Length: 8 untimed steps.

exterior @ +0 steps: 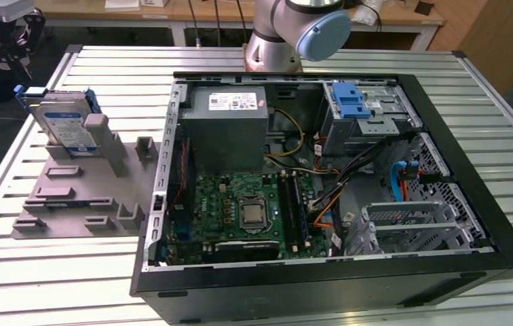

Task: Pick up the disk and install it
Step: 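Pick up the disk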

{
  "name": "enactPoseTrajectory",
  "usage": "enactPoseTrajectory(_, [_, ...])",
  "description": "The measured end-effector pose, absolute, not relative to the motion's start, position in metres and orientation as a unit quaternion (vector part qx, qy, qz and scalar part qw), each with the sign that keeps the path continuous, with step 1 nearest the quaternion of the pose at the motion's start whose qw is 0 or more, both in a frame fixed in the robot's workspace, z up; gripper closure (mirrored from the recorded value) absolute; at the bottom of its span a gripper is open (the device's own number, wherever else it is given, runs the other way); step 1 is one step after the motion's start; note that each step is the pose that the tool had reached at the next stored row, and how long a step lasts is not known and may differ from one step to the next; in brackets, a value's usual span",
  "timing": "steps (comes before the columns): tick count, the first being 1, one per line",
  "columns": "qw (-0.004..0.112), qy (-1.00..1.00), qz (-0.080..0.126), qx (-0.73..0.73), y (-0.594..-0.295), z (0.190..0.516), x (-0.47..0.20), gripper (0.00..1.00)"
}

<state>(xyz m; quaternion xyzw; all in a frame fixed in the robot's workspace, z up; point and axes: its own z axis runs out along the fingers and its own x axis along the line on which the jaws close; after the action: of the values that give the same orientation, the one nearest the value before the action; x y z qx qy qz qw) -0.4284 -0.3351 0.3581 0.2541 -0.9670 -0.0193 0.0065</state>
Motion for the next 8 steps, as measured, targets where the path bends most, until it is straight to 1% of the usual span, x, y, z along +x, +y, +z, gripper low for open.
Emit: enactPoseTrajectory(8, [0.007, -0.965, -0.019, 0.263, -0.3351, 0.3580, -0.4287, 0.89])
